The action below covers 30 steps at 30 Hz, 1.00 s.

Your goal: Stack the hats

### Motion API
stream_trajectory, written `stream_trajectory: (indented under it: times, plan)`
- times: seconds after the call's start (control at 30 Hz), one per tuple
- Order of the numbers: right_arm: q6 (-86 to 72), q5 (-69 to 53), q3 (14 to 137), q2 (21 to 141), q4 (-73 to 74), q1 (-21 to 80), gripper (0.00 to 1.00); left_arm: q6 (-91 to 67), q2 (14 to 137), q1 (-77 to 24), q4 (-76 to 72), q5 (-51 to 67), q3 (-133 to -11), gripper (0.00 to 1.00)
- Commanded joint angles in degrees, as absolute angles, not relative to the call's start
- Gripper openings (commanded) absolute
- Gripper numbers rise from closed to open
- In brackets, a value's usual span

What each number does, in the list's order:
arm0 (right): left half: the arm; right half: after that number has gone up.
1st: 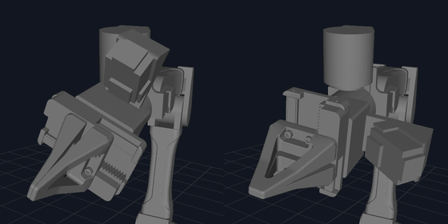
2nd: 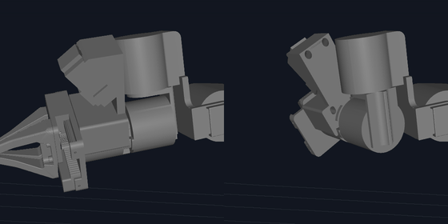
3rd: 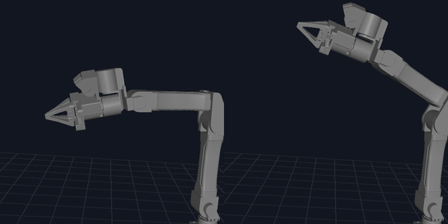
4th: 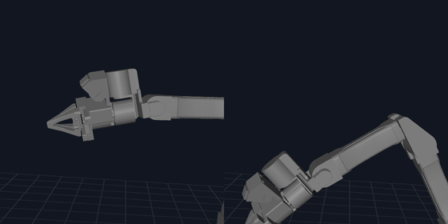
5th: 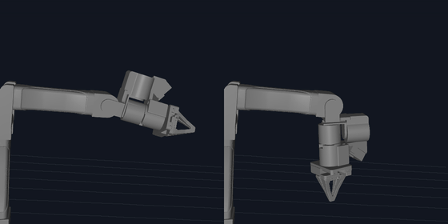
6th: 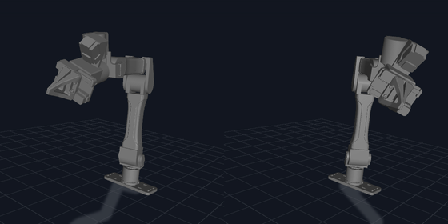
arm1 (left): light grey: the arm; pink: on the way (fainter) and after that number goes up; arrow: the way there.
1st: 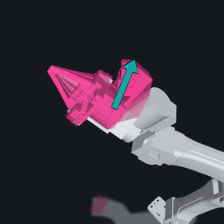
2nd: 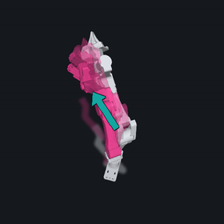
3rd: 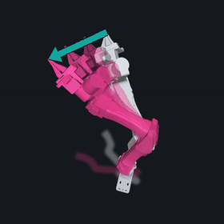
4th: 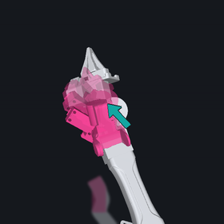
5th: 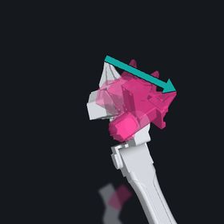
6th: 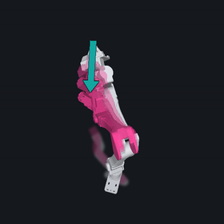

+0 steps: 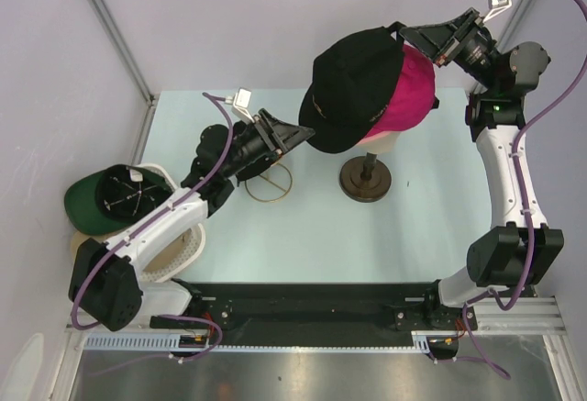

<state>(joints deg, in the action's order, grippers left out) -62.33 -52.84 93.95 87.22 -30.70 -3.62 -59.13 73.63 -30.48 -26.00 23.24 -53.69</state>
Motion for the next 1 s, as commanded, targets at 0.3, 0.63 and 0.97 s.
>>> stream_trajectory:
  times: [0.3, 0.63, 0.97]
  plan:
    - [-57.22, -51.86, 91.76, 81.65, -27.95, -3.96, 0.00, -55.65, 69.44, -31.03, -26.29, 20.48, -58.53, 0.26]
    - [-53.00, -49.04, 92.81, 77.87, -16.54, -5.89, 0.00, -51.23, 70.40, -31.03, -16.78, 19.95, -69.87, 0.09]
    - [-53.70, -46.67, 88.07, 73.66, -7.73, -13.53, 0.00, -57.56, 74.79, -31.03, -18.81, 18.55, -73.39, 0.00]
